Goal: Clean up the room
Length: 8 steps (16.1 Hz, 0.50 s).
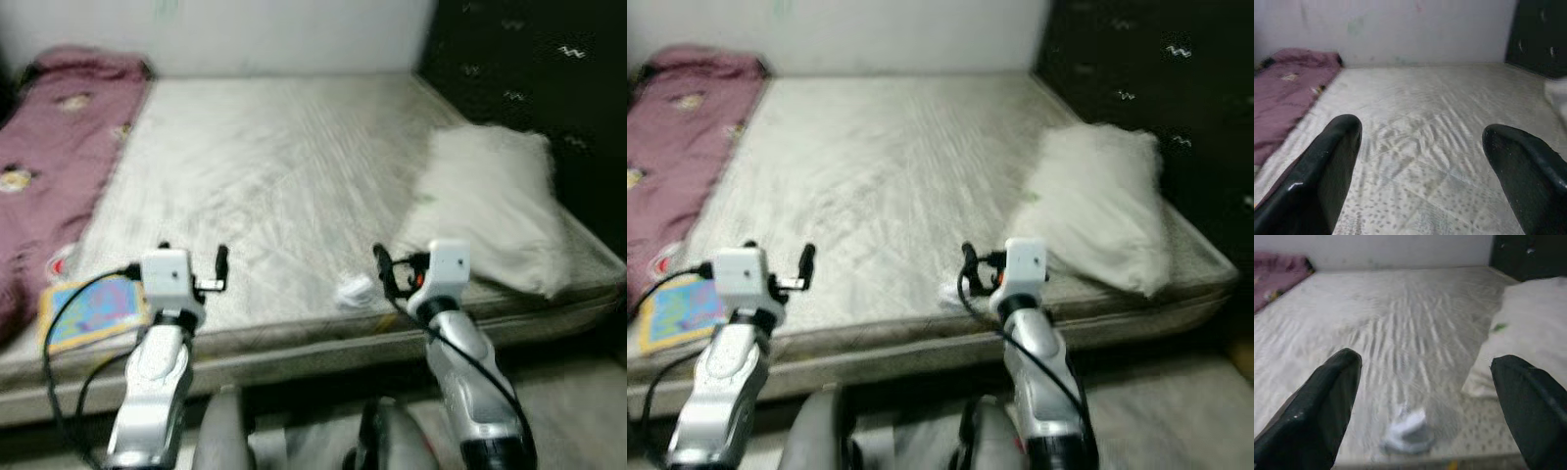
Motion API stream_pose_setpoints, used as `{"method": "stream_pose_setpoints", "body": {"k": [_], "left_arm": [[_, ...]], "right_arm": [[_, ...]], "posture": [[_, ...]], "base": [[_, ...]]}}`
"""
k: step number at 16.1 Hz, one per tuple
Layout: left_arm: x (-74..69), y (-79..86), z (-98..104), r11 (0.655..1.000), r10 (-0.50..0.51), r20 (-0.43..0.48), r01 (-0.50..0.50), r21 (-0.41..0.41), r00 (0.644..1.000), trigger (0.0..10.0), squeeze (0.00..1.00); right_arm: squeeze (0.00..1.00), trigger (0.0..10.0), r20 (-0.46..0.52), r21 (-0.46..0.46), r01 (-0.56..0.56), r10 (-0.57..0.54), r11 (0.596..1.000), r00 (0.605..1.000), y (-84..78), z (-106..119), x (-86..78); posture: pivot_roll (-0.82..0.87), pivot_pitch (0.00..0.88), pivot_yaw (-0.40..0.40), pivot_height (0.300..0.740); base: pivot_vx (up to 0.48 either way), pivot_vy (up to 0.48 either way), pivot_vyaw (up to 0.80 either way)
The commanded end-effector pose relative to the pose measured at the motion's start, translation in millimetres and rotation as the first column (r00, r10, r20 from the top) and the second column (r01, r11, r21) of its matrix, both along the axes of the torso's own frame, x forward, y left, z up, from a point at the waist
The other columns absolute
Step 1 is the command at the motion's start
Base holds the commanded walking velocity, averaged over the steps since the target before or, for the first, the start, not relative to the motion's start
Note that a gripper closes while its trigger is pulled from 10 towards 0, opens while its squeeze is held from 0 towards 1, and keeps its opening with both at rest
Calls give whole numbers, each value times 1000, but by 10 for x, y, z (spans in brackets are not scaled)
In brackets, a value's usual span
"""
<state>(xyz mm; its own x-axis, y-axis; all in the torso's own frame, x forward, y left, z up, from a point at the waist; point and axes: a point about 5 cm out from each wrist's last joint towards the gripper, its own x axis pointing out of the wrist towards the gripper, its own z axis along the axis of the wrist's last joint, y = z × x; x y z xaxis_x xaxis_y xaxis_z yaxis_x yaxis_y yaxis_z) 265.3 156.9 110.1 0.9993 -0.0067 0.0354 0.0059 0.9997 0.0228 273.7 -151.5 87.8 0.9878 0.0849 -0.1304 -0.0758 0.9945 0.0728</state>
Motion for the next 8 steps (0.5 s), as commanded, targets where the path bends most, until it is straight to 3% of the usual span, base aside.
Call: {"method": "stream_pose_setpoints", "body": {"k": [1,4,8], "left_arm": [[-61,83,-77,1000,28,-28,-28,1,999,10000,0],[-42,63,-93,999,28,-40,-26,42,999,10000,0],[-25,77,-92,999,45,-35,-45,14,998,10000,0]], "right_arm": [[0,10000,38,4,-33,33,999,999,69,109,81],[0,10000,38,7,-42,42,999,998,82,103,82],[0,10000,41,6,-53,53,999,998,100,111,96]], "posture": [[51,0,-25,620],[52,0,-26,620],[50,0,-29,620]], "base": [[0,0,0],[0,0,0],[0,0,0]]}}
